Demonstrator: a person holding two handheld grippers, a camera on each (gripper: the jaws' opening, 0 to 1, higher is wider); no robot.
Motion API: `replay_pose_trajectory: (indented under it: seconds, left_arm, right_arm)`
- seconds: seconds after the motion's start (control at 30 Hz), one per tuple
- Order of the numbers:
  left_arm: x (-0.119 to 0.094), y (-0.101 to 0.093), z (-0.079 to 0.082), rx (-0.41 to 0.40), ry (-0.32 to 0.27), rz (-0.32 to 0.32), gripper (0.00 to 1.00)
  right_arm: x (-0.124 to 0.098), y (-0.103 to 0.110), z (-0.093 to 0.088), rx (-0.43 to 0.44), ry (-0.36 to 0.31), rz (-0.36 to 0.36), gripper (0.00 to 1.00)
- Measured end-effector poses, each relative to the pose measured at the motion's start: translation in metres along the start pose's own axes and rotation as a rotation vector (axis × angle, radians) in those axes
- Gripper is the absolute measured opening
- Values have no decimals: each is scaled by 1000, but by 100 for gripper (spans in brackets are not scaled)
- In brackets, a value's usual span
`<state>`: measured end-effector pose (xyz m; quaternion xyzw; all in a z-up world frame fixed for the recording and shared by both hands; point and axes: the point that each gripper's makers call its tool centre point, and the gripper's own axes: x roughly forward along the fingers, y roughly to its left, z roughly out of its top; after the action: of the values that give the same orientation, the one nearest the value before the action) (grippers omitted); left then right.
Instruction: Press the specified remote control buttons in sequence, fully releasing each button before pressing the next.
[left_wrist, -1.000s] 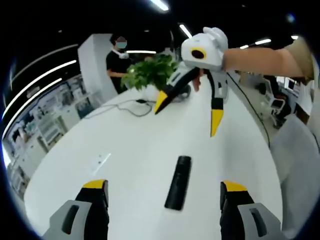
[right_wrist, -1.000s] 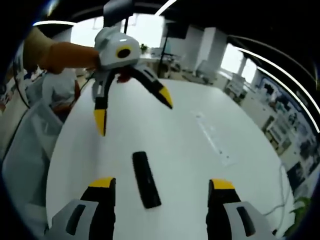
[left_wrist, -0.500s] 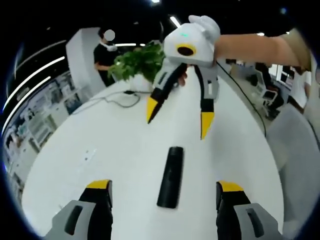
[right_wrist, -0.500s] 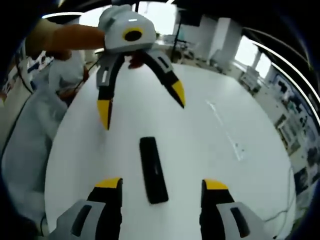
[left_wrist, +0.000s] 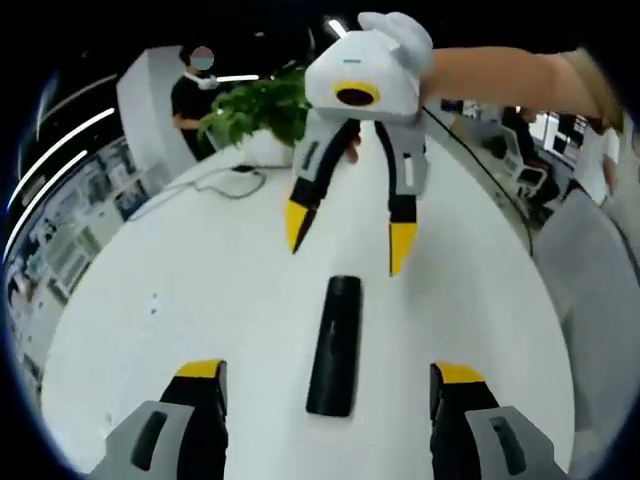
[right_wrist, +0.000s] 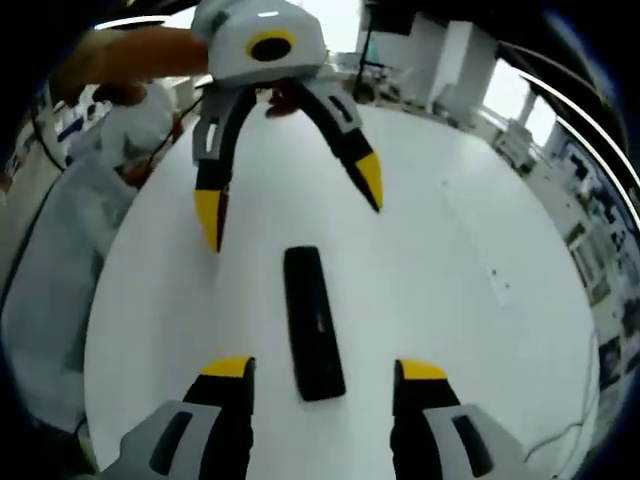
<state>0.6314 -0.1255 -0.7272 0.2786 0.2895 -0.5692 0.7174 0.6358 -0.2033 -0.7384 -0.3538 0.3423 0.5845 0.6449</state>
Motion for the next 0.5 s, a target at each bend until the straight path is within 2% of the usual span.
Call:
replay_pose_trajectory:
  seconds: [0.13,0.3,0.5]
  left_arm:
    - [8,-2,-10,10,38,-12,83]
    - [14,-5,-11,10,43,-22,82]
    - [21,-4,-15,27,62,-24,79]
  right_arm:
    - [8,0,-5,4,14,8,50]
    - [16,6,-10,-2,37,25,45]
    - [22,7,-15,-3,57,33,43]
